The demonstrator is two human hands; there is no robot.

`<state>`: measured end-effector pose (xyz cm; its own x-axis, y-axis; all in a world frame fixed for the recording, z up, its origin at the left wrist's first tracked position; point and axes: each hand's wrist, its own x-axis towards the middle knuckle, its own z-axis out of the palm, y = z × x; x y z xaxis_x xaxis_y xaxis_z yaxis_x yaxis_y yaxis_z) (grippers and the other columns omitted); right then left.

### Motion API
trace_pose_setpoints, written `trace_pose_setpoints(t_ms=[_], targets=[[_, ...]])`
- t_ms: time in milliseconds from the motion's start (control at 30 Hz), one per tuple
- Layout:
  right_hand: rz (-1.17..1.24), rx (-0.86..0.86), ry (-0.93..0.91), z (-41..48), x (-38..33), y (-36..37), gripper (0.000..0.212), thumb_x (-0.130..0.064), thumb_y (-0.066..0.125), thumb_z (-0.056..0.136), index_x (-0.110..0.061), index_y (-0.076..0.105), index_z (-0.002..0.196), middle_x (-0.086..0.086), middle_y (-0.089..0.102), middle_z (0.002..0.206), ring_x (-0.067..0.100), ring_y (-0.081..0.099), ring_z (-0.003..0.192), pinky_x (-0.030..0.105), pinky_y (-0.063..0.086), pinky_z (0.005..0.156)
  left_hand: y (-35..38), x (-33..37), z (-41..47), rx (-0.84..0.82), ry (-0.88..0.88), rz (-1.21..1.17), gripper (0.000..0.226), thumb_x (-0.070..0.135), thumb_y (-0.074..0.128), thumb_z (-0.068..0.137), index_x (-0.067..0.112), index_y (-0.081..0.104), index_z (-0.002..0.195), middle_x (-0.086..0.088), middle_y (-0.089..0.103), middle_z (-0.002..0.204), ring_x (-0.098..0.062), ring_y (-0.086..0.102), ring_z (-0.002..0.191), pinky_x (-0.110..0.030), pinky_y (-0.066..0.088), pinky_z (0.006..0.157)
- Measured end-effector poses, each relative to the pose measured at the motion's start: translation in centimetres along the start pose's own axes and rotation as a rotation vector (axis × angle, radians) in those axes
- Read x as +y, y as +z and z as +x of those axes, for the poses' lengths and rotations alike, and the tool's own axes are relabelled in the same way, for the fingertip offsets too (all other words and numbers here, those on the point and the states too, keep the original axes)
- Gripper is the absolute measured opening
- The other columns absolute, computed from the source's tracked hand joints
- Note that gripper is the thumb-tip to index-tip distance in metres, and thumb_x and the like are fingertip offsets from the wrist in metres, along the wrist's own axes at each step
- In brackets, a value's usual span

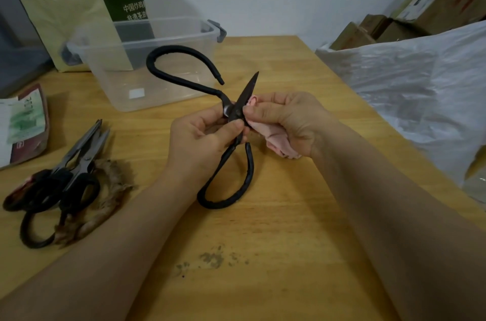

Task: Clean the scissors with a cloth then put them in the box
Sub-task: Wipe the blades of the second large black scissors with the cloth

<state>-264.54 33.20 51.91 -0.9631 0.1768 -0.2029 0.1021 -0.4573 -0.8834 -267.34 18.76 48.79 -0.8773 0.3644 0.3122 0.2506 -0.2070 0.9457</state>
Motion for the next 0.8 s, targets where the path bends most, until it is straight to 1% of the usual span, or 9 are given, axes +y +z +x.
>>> trace_pose_setpoints(t_ms=[100, 233, 300, 400, 433, 533, 633, 733, 800], targets=[[-0.022, 0.092, -0.099, 0.3, 0.0, 0.1, 0.025, 0.009, 0.072, 0.071, 0.005, 0.066, 0.094, 0.009, 0.068, 0.061, 0.01, 0.064, 0.047, 0.013, 0.045, 0.04, 0.0, 0.1, 0.0, -0.032, 0.011, 0.021, 0.024, -0.009, 0.058, 0.084, 0.0, 0.065, 0.105, -0.005, 0.068, 0.073, -0.014, 0.065, 0.067, -0.02, 0.054, 0.067], [0.081, 0.151, -0.169, 1.5, -0.6, -0.6, 0.055, -0.003, 0.078, 0.052, 0.006, 0.066, 0.105, 0.022, 0.072, 0.089, 0.024, 0.072, 0.074, 0.03, 0.058, 0.063, 0.3, 0.3, -0.3, -0.069, 0.005, 0.007, 0.022, -0.009, 0.057, 0.084, -0.002, 0.066, 0.103, -0.01, 0.065, 0.073, -0.018, 0.063, 0.067, -0.023, 0.056, 0.07], [0.039, 0.104, -0.135, 1.3, -0.7, -0.8, 0.057, -0.004, 0.078, 0.055, 0.007, 0.065, 0.109, 0.022, 0.071, 0.092, 0.022, 0.071, 0.071, 0.028, 0.058, 0.059, 0.4, 0.2, -0.4, -0.053, 0.002, 0.004, 0.023, -0.009, 0.058, 0.084, -0.004, 0.065, 0.105, -0.008, 0.066, 0.071, -0.017, 0.063, 0.067, -0.024, 0.056, 0.069], [-0.117, 0.015, -0.056, 0.7, -0.5, -0.5, 0.039, 0.0, 0.076, 0.068, 0.008, 0.065, 0.104, 0.016, 0.07, 0.076, 0.012, 0.066, 0.054, 0.016, 0.048, 0.044, 0.2, 0.3, -0.4, -0.014, -0.021, -0.026, 0.025, -0.009, 0.058, 0.083, -0.003, 0.065, 0.107, -0.008, 0.069, 0.075, -0.016, 0.065, 0.067, -0.023, 0.057, 0.068], [-0.155, 0.022, -0.072, 0.8, -0.4, -0.5, 0.039, -0.001, 0.078, 0.064, 0.006, 0.066, 0.101, 0.015, 0.07, 0.075, 0.013, 0.066, 0.057, 0.017, 0.049, 0.047, 0.1, 0.3, -0.4, -0.01, -0.028, -0.026, 0.025, -0.009, 0.058, 0.084, -0.004, 0.065, 0.107, -0.009, 0.068, 0.077, -0.017, 0.065, 0.068, -0.023, 0.057, 0.068], [-0.142, 0.133, -0.154, 1.5, -0.4, -0.6, 0.056, -0.009, 0.082, 0.045, 0.002, 0.069, 0.098, 0.018, 0.073, 0.085, 0.024, 0.071, 0.079, 0.034, 0.059, 0.071, 0.3, 0.4, -0.4, -0.037, -0.035, -0.009, 0.022, -0.01, 0.057, 0.085, -0.002, 0.066, 0.103, -0.013, 0.066, 0.076, -0.019, 0.063, 0.067, -0.024, 0.057, 0.07], [0.007, 0.155, -0.153, 1.7, -0.7, -0.9, 0.055, -0.008, 0.081, 0.05, 0.004, 0.067, 0.102, 0.021, 0.072, 0.082, 0.026, 0.071, 0.07, 0.034, 0.058, 0.059, 0.6, 0.4, -0.5, -0.059, -0.036, -0.009, 0.018, -0.011, 0.056, 0.085, -0.001, 0.067, 0.095, -0.014, 0.064, 0.073, -0.021, 0.061, 0.065, -0.025, 0.058, 0.069], [-0.093, 0.068, -0.082, 1.0, -0.6, -0.7, 0.038, -0.002, 0.076, 0.066, 0.007, 0.066, 0.101, 0.019, 0.071, 0.08, 0.019, 0.068, 0.062, 0.024, 0.056, 0.051, 0.6, 0.5, -0.4, -0.013, -0.061, -0.042, 0.021, -0.011, 0.057, 0.084, -0.001, 0.066, 0.1, -0.009, 0.068, 0.072, -0.018, 0.064, 0.065, -0.024, 0.057, 0.068], [-0.153, 0.046, -0.083, 1.0, -0.2, -0.3, 0.039, 0.0, 0.077, 0.063, 0.008, 0.066, 0.1, 0.018, 0.071, 0.082, 0.018, 0.07, 0.069, 0.027, 0.059, 0.06, 0.4, 0.5, -0.3, 0.01, -0.079, -0.05, 0.023, -0.011, 0.057, 0.084, -0.001, 0.066, 0.102, -0.007, 0.069, 0.072, -0.016, 0.065, 0.064, -0.023, 0.057, 0.067]])
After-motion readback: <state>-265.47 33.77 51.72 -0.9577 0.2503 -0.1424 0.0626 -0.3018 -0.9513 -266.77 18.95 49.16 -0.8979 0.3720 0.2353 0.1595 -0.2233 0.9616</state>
